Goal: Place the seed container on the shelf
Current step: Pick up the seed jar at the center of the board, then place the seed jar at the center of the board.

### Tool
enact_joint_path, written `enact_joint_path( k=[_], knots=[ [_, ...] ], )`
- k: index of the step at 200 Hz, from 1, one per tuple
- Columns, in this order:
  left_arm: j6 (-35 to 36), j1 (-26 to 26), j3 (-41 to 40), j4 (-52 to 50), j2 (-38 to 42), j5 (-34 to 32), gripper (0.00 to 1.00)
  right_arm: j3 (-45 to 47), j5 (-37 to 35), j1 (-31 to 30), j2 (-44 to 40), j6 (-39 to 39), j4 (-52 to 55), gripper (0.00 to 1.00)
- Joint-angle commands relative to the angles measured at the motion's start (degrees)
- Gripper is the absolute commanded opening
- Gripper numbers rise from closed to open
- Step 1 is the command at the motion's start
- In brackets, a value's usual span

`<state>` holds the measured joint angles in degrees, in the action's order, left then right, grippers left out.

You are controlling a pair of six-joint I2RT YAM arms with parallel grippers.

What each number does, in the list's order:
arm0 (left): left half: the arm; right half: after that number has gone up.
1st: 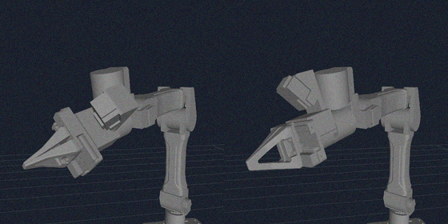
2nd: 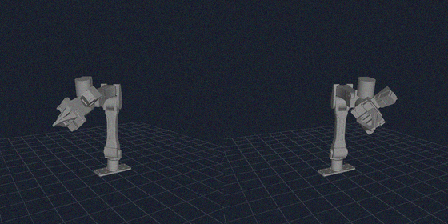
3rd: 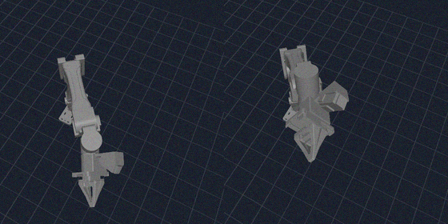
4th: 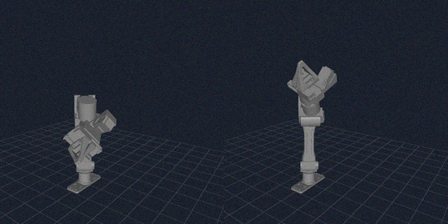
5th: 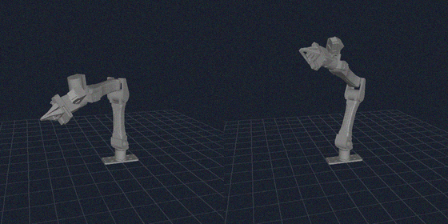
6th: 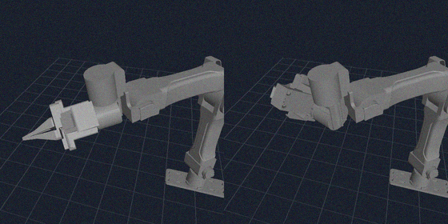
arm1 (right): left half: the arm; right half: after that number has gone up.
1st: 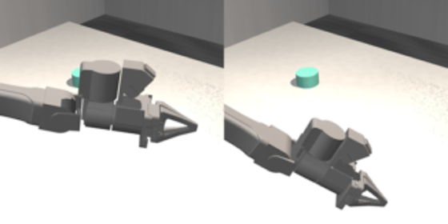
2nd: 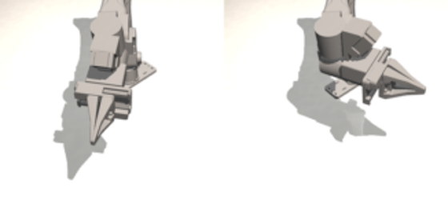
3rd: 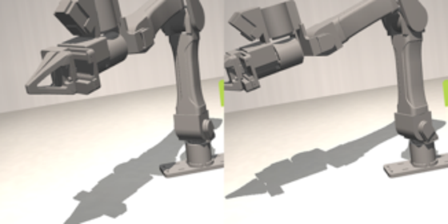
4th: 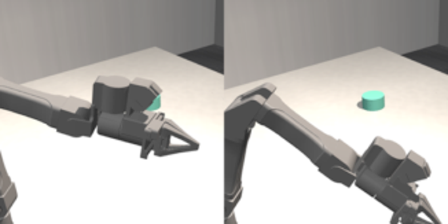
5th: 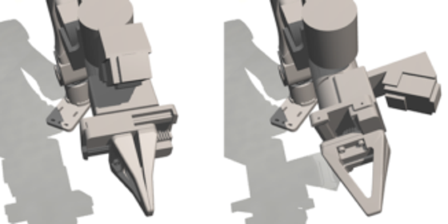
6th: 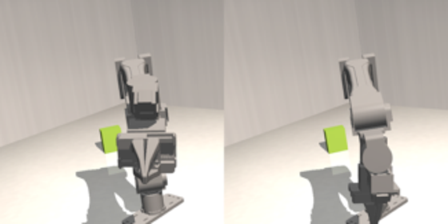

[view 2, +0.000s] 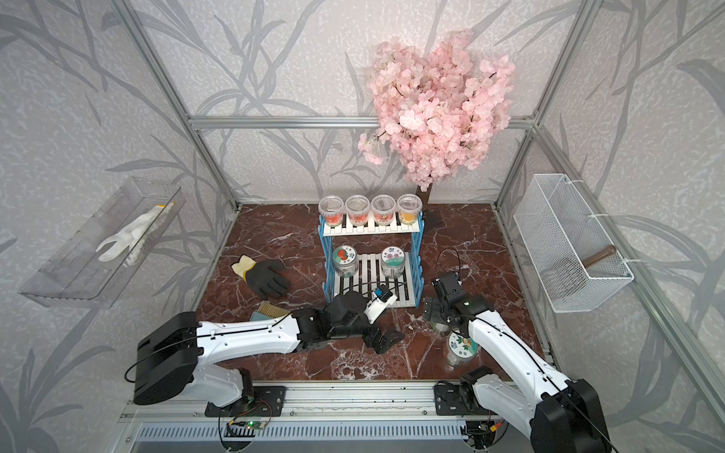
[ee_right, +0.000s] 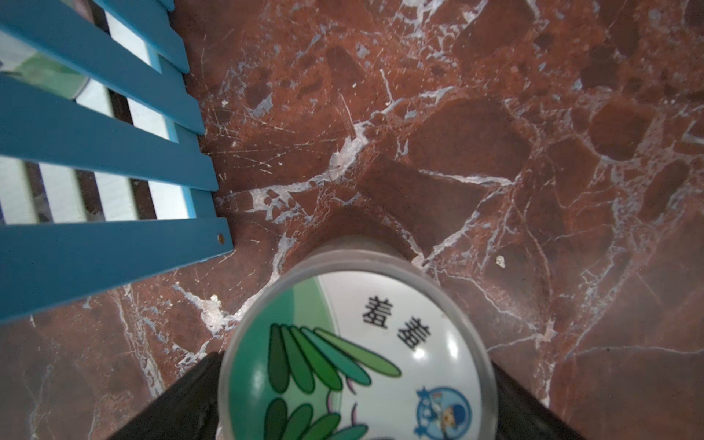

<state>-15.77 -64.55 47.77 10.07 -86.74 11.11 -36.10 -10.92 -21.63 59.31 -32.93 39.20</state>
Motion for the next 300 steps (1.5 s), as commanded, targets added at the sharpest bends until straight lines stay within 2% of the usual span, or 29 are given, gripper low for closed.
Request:
enact_joint_path(
  k=[1, 13, 60, 100, 119, 173, 189, 206, 225, 248, 262, 278, 300],
  knots=[
    [2.4, -0.4, 3.5, 3.4, -2.9, -0.4, 1.00, 0.7, 0.0, 0.5, 0.7, 0.5, -1.2, 0.99],
    [1.6, -0.5, 4.6, 2.2, -4.3, -0.5, 1.00, 0.3, 0.3, 0.6, 0.9, 0.6, -0.7, 0.99],
    [-0.1, -0.4, 4.8, -0.6, -4.2, -0.7, 1.00, 0.2, 0.3, 0.6, -2.9, -0.8, 1.9, 0.85],
    [-1.0, -0.5, 4.1, -2.8, -1.5, -2.5, 1.00, -1.7, 1.1, 0.6, -10.3, -2.6, 5.9, 0.84],
    [-1.5, -0.4, 3.4, -3.1, 0.9, -5.7, 1.00, -3.8, 1.7, 0.6, -13.8, -2.6, 9.4, 0.84],
    [-0.8, -0.3, -0.9, -5.3, 11.1, -11.3, 1.00, -10.7, 12.4, -1.1, -21.1, 0.3, 19.3, 0.84],
    [-0.5, -0.2, -3.4, -6.5, 15.5, -14.2, 1.00, -11.4, 14.8, -5.0, -22.3, 0.1, 19.8, 0.84],
    [-0.3, -0.1, -6.6, -6.8, 20.7, -17.3, 1.00, -11.6, 13.7, -12.4, -22.1, -1.1, 19.0, 0.84],
    [-0.3, 0.4, -10.2, -7.4, 26.4, -20.0, 1.00, -11.2, 7.2, -23.4, -18.8, -2.2, 16.3, 0.84],
    [-2.0, 1.3, -12.4, -13.3, 32.3, -24.4, 1.00, -11.8, -1.1, -35.9, -10.0, -1.6, 10.5, 0.84],
    [-5.6, 1.9, -13.5, -17.8, 35.8, -27.0, 1.00, -11.3, -1.6, -40.8, -4.4, 3.2, 2.8, 0.84],
    [-9.9, 2.3, -15.8, -20.5, 40.1, -27.1, 1.00, -11.9, -1.9, -45.2, 2.2, 9.8, -4.3, 0.84],
    [-15.7, 2.4, -18.0, -24.9, 45.2, -27.5, 1.00, -11.9, 0.8, -46.6, 9.3, 18.4, -13.7, 0.84]
  ],
)
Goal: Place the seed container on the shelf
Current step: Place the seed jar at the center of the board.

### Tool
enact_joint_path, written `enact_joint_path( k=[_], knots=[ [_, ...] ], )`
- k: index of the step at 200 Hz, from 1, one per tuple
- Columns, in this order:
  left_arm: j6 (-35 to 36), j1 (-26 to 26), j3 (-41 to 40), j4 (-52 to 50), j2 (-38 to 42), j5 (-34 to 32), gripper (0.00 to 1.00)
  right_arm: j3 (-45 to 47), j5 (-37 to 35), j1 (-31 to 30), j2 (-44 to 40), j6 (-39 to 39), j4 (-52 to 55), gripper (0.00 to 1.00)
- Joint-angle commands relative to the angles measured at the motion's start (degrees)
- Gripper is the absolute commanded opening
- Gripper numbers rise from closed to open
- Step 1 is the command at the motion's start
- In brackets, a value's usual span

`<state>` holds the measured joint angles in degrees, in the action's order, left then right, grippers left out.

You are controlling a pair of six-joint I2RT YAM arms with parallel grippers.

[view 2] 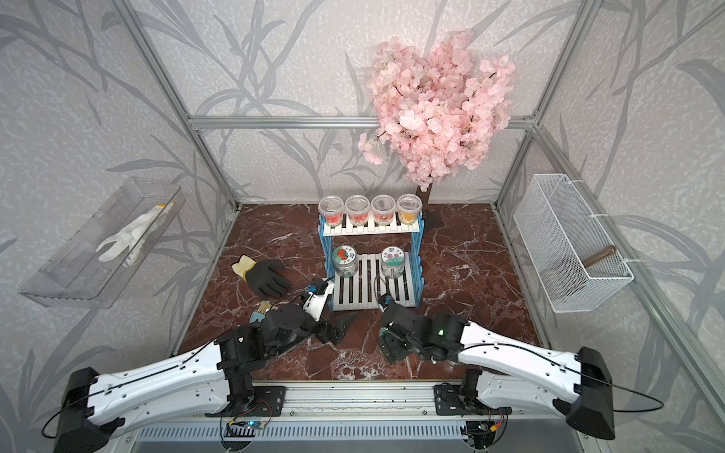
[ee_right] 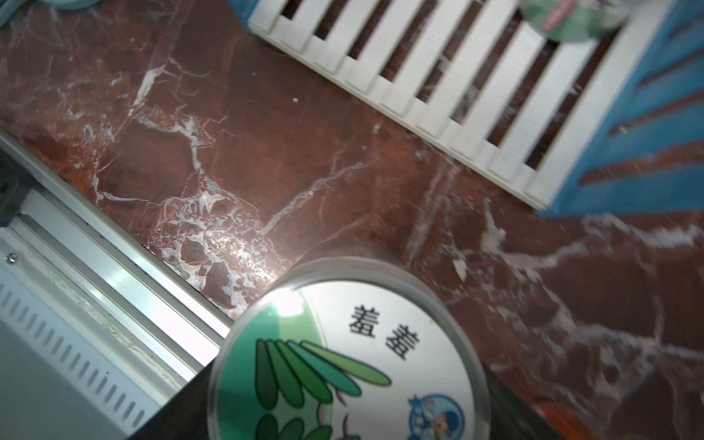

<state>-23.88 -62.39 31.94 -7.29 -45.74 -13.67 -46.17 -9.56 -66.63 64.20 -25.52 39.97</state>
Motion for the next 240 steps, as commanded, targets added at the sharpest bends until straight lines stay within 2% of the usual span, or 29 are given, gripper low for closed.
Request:
enact_joint_path(
  k=[1, 43, 74, 105, 162, 170, 204, 228, 240],
  knots=[
    [-7.8, 0.2, -2.2, -7.7, 4.4, -2.7, 1.00, -1.8, -0.5, -1.6, 4.6, 11.1, -15.1, 0.84],
    [-12.7, 0.3, -3.2, -13.0, 8.9, -2.7, 1.00, 1.7, 6.4, -1.5, 11.0, 23.5, -32.1, 0.85],
    [-14.9, 0.3, -3.2, -15.0, 8.4, -1.5, 1.00, 2.3, 7.4, -1.0, 14.2, 29.1, -33.3, 0.86],
    [-16.5, 0.3, -4.4, -14.8, 8.2, -0.1, 0.97, 3.4, 11.2, 0.2, 14.6, 29.1, -34.2, 0.87],
    [-16.0, 0.3, -6.4, -9.5, 7.0, 6.0, 0.90, 7.1, 13.5, 0.4, 12.7, 27.0, -40.2, 1.00],
    [-16.2, 0.2, -6.4, -8.7, 6.3, 6.6, 0.88, 8.0, 13.4, 0.4, 11.8, 26.8, -41.5, 0.99],
    [-16.3, 0.2, -5.6, -5.4, 1.1, 10.2, 0.80, 16.3, 12.3, 0.7, 6.5, 29.3, -51.9, 0.99],
    [-16.9, 0.1, -3.9, -6.5, -3.4, 9.6, 0.80, 24.7, 14.1, 1.4, 4.1, 33.9, -64.7, 0.99],
    [-17.1, 0.1, -3.6, -6.0, -5.2, 9.3, 0.80, 26.5, 18.1, 3.2, 4.4, 34.2, -68.4, 1.00]
  ],
)
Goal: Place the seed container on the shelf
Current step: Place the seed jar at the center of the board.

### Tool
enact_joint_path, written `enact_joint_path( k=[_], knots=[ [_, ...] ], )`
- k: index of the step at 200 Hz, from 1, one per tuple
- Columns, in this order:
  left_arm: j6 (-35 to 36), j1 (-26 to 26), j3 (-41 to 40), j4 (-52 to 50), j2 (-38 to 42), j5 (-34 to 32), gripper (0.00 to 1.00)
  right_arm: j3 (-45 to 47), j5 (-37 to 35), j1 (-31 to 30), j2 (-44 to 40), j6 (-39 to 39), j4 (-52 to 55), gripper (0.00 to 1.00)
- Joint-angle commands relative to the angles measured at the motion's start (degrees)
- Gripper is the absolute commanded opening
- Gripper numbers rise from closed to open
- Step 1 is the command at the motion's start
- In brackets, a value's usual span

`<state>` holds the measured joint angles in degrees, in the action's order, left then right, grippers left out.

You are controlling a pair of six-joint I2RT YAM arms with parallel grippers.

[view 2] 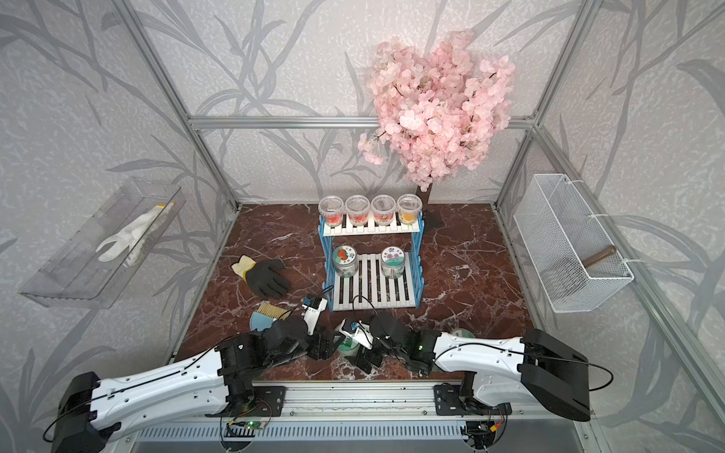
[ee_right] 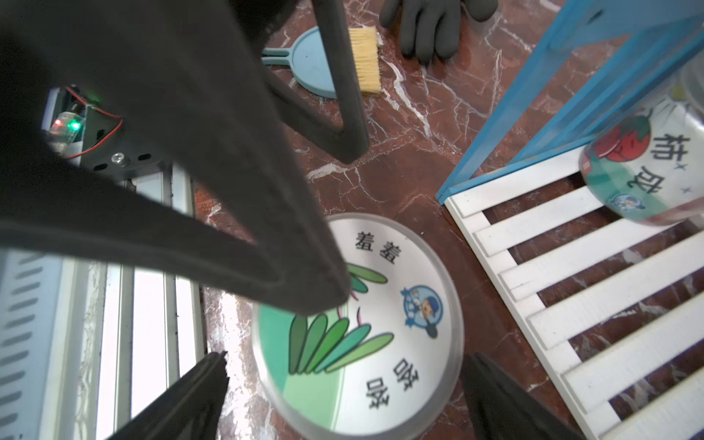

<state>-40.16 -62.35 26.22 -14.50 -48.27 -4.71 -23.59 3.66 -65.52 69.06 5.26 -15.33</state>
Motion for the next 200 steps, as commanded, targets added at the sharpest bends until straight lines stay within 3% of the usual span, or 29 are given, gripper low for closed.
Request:
enact_joint_path(
  k=[1, 25, 41, 91, 114, 146, 178, 200],
  knots=[
    [-0.8, 0.1, 2.1, 1.2, -2.8, 0.3, 0.80, 4.0, 5.3, 2.2, -0.4, 3.5, -13.3, 1.00],
    [-1.1, 0.1, 2.5, 0.6, -5.1, -1.7, 0.77, 5.6, 9.9, 3.8, 3.8, 3.4, -20.8, 0.98],
    [-1.2, 0.1, 2.4, 0.6, -6.0, -2.5, 0.74, 6.4, 9.2, 4.1, 7.9, 2.8, -25.9, 0.97],
    [-0.6, 0.1, 2.2, -0.2, -7.4, -2.2, 0.65, 11.9, 5.5, 4.2, 22.7, -1.1, -56.9, 0.94],
    [-0.6, 0.1, 2.2, -0.9, -7.6, -1.9, 0.65, 12.7, 5.5, 4.2, 28.3, -2.7, -63.9, 0.94],
    [2.4, 0.0, 3.5, -0.3, -6.4, -0.2, 0.80, 12.3, 7.7, 4.2, 33.3, -3.4, -64.6, 0.94],
    [10.5, -0.7, 6.1, -0.9, -7.2, -0.5, 0.99, 12.7, 6.6, 4.2, 33.9, -3.2, -64.6, 0.94],
    [15.4, -1.0, 6.7, 0.2, -8.8, -1.0, 1.00, 13.3, 6.0, 4.2, 34.3, -2.9, -64.6, 0.94]
  ],
)
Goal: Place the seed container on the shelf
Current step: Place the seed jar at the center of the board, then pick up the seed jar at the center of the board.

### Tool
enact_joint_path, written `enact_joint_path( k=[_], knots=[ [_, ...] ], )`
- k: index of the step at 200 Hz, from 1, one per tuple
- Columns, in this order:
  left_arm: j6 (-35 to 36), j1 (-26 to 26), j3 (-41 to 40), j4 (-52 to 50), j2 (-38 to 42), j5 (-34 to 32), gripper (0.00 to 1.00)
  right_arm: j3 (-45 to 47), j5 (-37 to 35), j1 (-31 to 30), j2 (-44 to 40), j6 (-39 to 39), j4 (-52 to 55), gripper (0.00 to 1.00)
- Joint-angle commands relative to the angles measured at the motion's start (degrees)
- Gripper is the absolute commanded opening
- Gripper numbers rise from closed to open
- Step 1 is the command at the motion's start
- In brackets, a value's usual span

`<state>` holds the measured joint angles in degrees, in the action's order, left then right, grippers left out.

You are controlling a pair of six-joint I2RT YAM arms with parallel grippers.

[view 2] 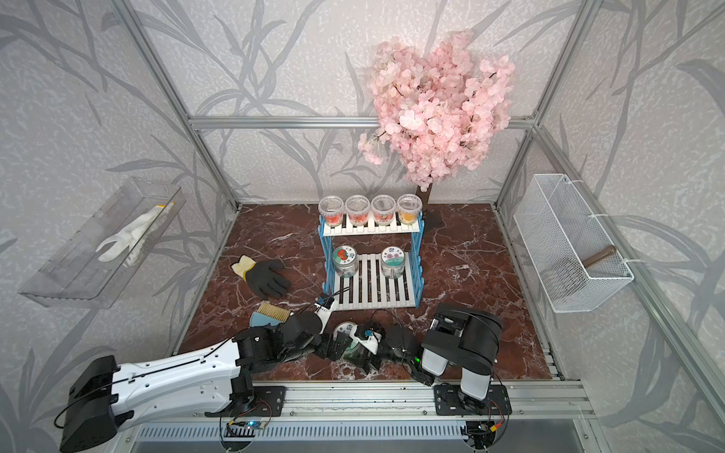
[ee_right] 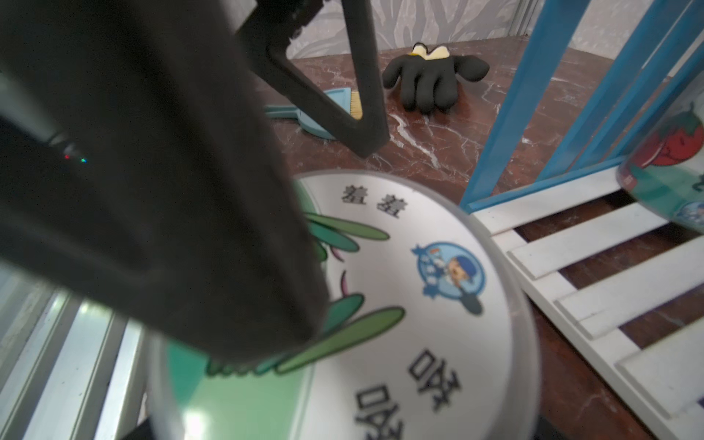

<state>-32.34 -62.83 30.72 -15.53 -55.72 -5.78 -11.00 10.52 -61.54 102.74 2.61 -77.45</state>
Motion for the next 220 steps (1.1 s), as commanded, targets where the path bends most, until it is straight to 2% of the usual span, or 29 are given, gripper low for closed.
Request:
enact_joint_path(
  k=[1, 33, 83, 144, 220],
  knots=[
    [7.7, -0.5, 2.2, 1.3, -1.5, 0.1, 1.00, 0.6, -0.9, 0.2, 0.6, -0.3, -2.5, 0.94],
    [11.6, -0.6, 1.9, 1.7, -2.7, 0.0, 1.00, 2.1, -2.0, 0.3, -0.7, -0.3, -2.5, 0.94],
    [15.5, -0.8, -3.2, 11.2, -2.2, 3.4, 1.00, 4.0, -2.7, 0.2, -2.3, -0.8, -2.5, 0.96],
    [20.5, -0.9, -2.5, 10.7, -4.9, 3.5, 1.00, 4.8, -3.6, 0.2, -3.8, -1.1, -2.5, 0.98],
    [21.1, -0.8, -1.3, 9.8, -9.9, 4.2, 1.00, 5.2, -3.3, 0.2, -3.8, -1.5, -2.5, 0.99]
  ],
)
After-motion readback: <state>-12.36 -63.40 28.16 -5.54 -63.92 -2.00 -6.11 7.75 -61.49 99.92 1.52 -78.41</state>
